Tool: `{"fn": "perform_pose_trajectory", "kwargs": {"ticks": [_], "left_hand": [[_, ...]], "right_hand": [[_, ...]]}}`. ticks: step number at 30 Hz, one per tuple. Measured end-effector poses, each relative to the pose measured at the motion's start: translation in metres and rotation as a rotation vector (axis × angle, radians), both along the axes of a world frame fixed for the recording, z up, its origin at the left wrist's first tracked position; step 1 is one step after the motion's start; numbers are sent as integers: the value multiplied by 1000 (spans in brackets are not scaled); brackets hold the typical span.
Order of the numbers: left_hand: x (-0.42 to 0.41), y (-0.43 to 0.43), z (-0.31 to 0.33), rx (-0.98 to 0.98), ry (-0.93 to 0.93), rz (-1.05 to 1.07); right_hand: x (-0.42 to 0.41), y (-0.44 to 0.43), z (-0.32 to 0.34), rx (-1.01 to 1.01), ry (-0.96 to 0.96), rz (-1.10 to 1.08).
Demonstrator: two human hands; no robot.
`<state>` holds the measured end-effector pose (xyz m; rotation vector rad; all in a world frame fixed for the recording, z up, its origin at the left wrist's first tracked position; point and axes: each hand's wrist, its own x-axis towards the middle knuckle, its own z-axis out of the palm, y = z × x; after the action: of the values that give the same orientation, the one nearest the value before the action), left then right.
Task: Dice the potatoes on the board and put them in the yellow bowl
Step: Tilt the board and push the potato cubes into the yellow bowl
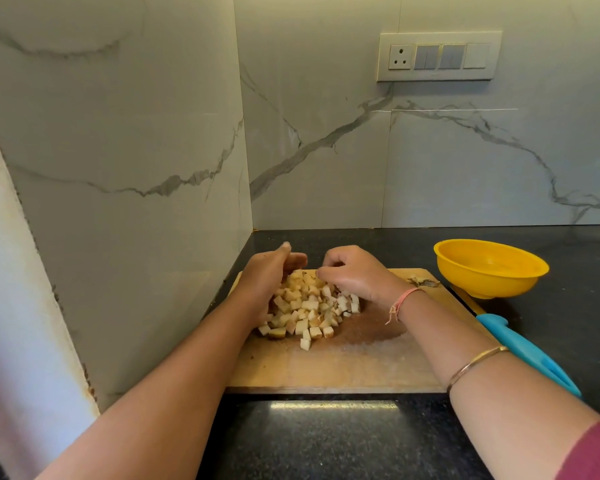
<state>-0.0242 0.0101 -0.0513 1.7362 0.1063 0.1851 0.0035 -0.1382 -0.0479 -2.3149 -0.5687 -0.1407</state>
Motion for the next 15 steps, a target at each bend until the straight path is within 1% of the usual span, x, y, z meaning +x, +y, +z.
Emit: {"fn": "perform_pose_trajectory", "kwargs": {"ticks": [2, 5, 8, 10, 12, 15], "left_hand": [[-3, -3, 4, 52, -36, -42], [-8, -2, 12, 140, -103, -40], [-12, 8, 15, 72, -141, 36], [-14, 15, 11, 13, -119, 105], [-16, 21, 6, -19, -92, 172], [-12, 30, -2, -80, -63, 275]], "right_hand": [[-1, -9, 5, -5, -3, 7], [-5, -20, 10, -27, -48, -11], [-9, -24, 11, -45, -92, -42], [-14, -19, 12, -118, -212, -57], [-23, -5, 12, -147, -343, -36], [-40, 25, 6, -220, -468, 72]]}}
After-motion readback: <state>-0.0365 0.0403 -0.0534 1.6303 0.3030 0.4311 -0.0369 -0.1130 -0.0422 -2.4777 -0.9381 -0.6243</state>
